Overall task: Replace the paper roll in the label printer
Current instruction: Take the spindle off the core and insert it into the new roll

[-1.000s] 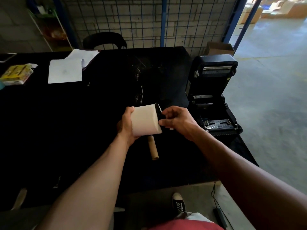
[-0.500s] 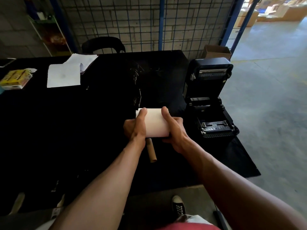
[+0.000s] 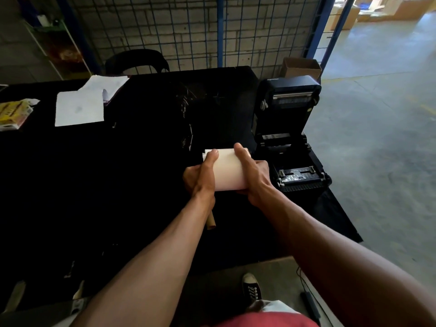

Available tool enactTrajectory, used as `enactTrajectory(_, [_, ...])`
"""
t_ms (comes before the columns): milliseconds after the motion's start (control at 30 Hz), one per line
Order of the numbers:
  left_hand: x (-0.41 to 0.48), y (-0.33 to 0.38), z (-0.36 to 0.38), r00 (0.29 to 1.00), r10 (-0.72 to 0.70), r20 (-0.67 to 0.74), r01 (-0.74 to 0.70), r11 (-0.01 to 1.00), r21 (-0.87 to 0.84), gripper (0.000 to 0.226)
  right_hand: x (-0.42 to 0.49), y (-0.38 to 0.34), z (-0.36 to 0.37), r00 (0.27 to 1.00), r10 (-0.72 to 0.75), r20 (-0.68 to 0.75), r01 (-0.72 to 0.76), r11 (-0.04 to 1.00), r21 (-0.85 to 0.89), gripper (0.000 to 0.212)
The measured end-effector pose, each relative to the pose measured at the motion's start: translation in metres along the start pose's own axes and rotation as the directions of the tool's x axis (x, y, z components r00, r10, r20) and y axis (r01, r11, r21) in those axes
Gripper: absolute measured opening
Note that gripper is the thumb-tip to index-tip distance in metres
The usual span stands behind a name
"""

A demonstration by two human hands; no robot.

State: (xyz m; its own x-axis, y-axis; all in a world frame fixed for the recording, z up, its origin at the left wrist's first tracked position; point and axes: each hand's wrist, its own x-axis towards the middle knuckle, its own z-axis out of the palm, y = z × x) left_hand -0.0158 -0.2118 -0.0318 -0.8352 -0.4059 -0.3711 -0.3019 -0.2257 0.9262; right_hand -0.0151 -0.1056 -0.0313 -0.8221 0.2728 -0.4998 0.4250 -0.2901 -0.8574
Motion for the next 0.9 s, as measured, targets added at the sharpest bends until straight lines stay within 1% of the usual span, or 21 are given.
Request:
enactTrajectory(133, [-0.008, 0.01, 0.005, 0.994, -0.08, 0.078, 0.075, 0.995, 0.069, 0.032, 0.004, -0.008, -0.003, 0.99, 0.028, -0.137, -0.026, 0.999, 0.018, 0.091])
enactTrajectory(200, [-0.005, 0.012, 0.002, 0.984, -0.099, 0.146, 0.08, 0.988, 0.131, 0.036, 0.004, -0.011, -0.006, 0.984, 0.042, -0.171, -0.038, 0.999, 0.027, 0.09])
enactTrajectory(233, [-0.001, 0.012, -0.001, 0.973, -0.124, 0.194, 0.098, 0.986, 0.139, 0.044, 0.004, -0.012, -0.008, 0.984, 0.045, -0.173, -0.042, 0.999, 0.024, 0.086])
enactTrajectory(300, [0.005, 0.015, -0.007, 0.926, -0.228, 0.301, 0.21, 0.973, 0.092, 0.071, 0.005, -0.014, -0.013, 0.985, 0.056, -0.166, -0.051, 0.998, 0.031, 0.07])
enactTrajectory(333, [0.012, 0.014, -0.01, 0.914, -0.275, 0.299, 0.265, 0.961, 0.075, 0.08, 0.005, -0.015, -0.015, 0.984, 0.068, -0.163, -0.063, 0.997, 0.038, 0.066])
enactTrajectory(367, [0.018, 0.012, -0.013, 0.919, -0.295, 0.261, 0.283, 0.956, 0.082, 0.078, 0.005, -0.015, -0.017, 0.984, 0.082, -0.16, -0.076, 0.996, 0.044, 0.066])
enactTrajectory(400, [0.026, 0.007, -0.017, 0.938, -0.283, 0.201, 0.266, 0.958, 0.11, 0.065, 0.005, -0.015, -0.018, 0.984, 0.095, -0.153, -0.088, 0.995, 0.05, 0.07])
enactTrajectory(433, [0.031, 0.002, -0.023, 0.958, -0.261, 0.121, 0.241, 0.958, 0.155, 0.045, 0.004, -0.015, -0.018, 0.984, 0.104, -0.142, -0.098, 0.994, 0.053, 0.075])
enactTrajectory(467, [0.038, -0.007, -0.031, 0.973, -0.226, 0.039, 0.208, 0.942, 0.262, 0.026, 0.004, -0.013, -0.018, 0.985, 0.11, -0.131, -0.104, 0.993, 0.055, 0.079])
enactTrajectory(500, [0.048, -0.019, -0.041, 0.983, -0.186, -0.008, 0.172, 0.89, 0.422, 0.015, 0.003, -0.013, -0.018, 0.986, 0.112, -0.124, -0.106, 0.993, 0.055, 0.08])
enactTrajectory(533, [0.056, -0.034, -0.052, 0.988, -0.151, -0.035, 0.141, 0.78, 0.61, 0.013, 0.003, -0.012, -0.018, 0.986, 0.117, -0.119, -0.111, 0.992, 0.053, 0.079])
enactTrajectory(567, [0.06, -0.049, -0.062, 0.995, -0.091, -0.051, 0.098, 0.642, 0.761, 0.017, 0.003, -0.012, -0.018, 0.986, 0.122, -0.113, -0.117, 0.992, 0.051, 0.079])
enactTrajectory(600, [0.058, -0.061, -0.07, 0.998, -0.043, -0.053, 0.068, 0.535, 0.842, 0.02, 0.003, -0.012, -0.018, 0.986, 0.127, -0.106, -0.122, 0.991, 0.051, 0.079])
enactTrajectory(633, [0.054, -0.072, -0.078, 0.999, -0.024, -0.049, 0.054, 0.482, 0.875, 0.023, 0.003, -0.012, -0.017, 0.986, 0.132, -0.101, -0.128, 0.99, 0.051, 0.078])
enactTrajectory(667, [0.05, -0.081, -0.083, 0.999, -0.005, -0.039, 0.037, 0.467, 0.884, 0.026, 0.004, -0.012, -0.017, 0.986, 0.137, -0.099, -0.132, 0.99, 0.048, 0.077])
enactTrajectory(733, [0.045, -0.093, -0.085, 0.998, 0.034, -0.046, 0.024, 0.487, 0.873, 0.031, 0.005, -0.011, -0.016, 0.984, 0.146, -0.099, -0.143, 0.989, 0.032, 0.075])
enactTrajectory(833, [0.048, -0.097, -0.077, 0.994, 0.076, -0.082, 0.031, 0.518, 0.855, 0.028, 0.007, -0.01, -0.014, 0.982, 0.159, -0.098, -0.158, 0.987, 0.021, 0.077])
enactTrajectory(900, [0.053, -0.096, -0.072, 0.993, 0.084, -0.086, 0.034, 0.493, 0.87, 0.029, 0.009, -0.008, -0.014, 0.982, 0.16, -0.098, -0.159, 0.987, 0.015, 0.078])
